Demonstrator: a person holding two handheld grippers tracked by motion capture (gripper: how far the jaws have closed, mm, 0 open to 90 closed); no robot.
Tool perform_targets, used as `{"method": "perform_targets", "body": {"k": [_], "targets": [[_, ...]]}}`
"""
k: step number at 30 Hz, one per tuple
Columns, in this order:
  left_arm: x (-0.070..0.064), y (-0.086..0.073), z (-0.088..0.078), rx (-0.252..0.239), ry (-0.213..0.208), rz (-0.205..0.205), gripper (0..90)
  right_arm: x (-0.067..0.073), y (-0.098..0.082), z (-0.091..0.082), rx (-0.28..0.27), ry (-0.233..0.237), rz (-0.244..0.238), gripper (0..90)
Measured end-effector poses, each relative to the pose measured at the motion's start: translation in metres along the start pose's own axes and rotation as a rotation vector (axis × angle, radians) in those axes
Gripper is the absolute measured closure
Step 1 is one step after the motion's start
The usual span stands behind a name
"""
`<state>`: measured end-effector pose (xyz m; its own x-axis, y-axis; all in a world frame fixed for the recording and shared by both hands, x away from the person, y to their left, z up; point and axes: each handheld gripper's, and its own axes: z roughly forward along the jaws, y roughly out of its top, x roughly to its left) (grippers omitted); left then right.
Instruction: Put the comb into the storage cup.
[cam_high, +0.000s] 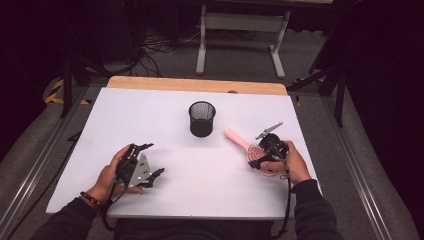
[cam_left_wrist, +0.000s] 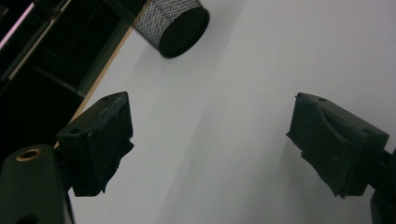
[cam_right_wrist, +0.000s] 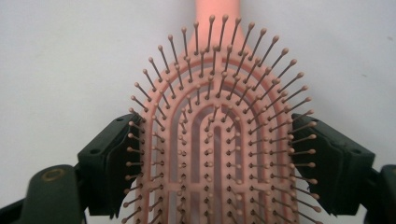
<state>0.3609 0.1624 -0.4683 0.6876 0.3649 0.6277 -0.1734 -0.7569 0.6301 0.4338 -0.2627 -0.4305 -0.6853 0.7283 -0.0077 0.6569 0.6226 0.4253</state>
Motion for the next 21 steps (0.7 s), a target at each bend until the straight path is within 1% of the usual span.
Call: {"method": "perform_targets", "body": {"k": [1, 2, 3, 4, 5, 7, 8, 9, 10, 11, 12, 13, 14, 15, 16, 17, 18, 19, 21], "targets": [[-0.008, 0.011, 0.007, -0.007, 0.013, 0.072, 14.9, 0.004, 0.001, -0.001, -0.022, 0.011, -0.002, 19.7], [-0.008, 0.011, 0.007, -0.007, 0.013, 0.072, 15.3, 0.004, 0.001, -0.001, -0.022, 0.011, -0.002, 19.7], [-0.013, 0.02, 0.012, -0.019, 0.012, 0.12, 15.3, 0.005, 0.002, -0.002, -0.03, 0.014, -0.006, 19.7], [-0.017, 0.026, 0.015, -0.028, 0.008, 0.132, 15.5, 0.009, 0.003, -0.003, -0.043, 0.025, -0.016, 19.7], [-0.02, 0.031, 0.018, -0.041, 0.0, 0.155, 15.6, 0.012, 0.004, -0.004, -0.054, 0.032, -0.017, 19.7], [-0.024, 0.039, 0.024, -0.055, -0.005, 0.173, 15.7, 0.017, 0.006, -0.005, -0.067, 0.036, -0.026, 19.7], [-0.028, 0.045, 0.028, -0.055, 0.015, 0.206, 16.0, 0.022, 0.008, -0.005, -0.087, 0.052, -0.036, 19.7], [-0.028, 0.045, 0.028, -0.055, 0.015, 0.206, 16.7, 0.022, 0.008, -0.005, -0.087, 0.052, -0.036, 19.7], [-0.03, 0.047, 0.03, -0.052, 0.027, 0.216, 16.7, 0.025, 0.009, -0.005, -0.093, 0.058, -0.038, 19.7], [-0.033, 0.051, 0.034, -0.056, 0.047, 0.243, 17.3, 0.033, 0.014, -0.005, -0.108, 0.073, -0.05, 19.7], [-0.035, 0.055, 0.039, -0.064, 0.062, 0.267, 17.9, 0.035, 0.016, -0.004, -0.107, 0.088, -0.058, 19.7], [-0.035, 0.055, 0.039, -0.064, 0.062, 0.267, 18.2, 0.035, 0.016, -0.004, -0.107, 0.088, -0.058, 19.7], [-0.037, 0.057, 0.042, -0.072, 0.079, 0.291, 18.2, 0.039, 0.018, -0.003, -0.109, 0.099, -0.068, 19.7], [-0.039, 0.059, 0.044, -0.076, 0.098, 0.306, 18.6, 0.044, 0.022, -0.002, -0.108, 0.102, -0.079, 19.7], [-0.041, 0.061, 0.046, -0.078, 0.106, 0.312, 19.2, 0.048, 0.025, -0.001, -0.106, 0.108, -0.092, 19.7], [-0.043, 0.063, 0.048, -0.072, 0.113, 0.323, 20.0, 0.052, 0.028, 0.0, -0.106, 0.113, -0.099, 19.7], [-0.044, 0.064, 0.049, -0.068, 0.125, 0.334, 21.0, 0.061, 0.035, 0.002, -0.108, 0.13, -0.124, 19.7], [-0.046, 0.065, 0.052, -0.07, 0.152, 0.351, 21.0, 0.061, 0.035, 0.002, -0.108, 0.13, -0.124, 19.7], [-0.05, 0.068, 0.056, -0.054, 0.176, 0.382, 23.3, 0.071, 0.043, 0.005, -0.109, 0.138, -0.142, 19.7]]}}
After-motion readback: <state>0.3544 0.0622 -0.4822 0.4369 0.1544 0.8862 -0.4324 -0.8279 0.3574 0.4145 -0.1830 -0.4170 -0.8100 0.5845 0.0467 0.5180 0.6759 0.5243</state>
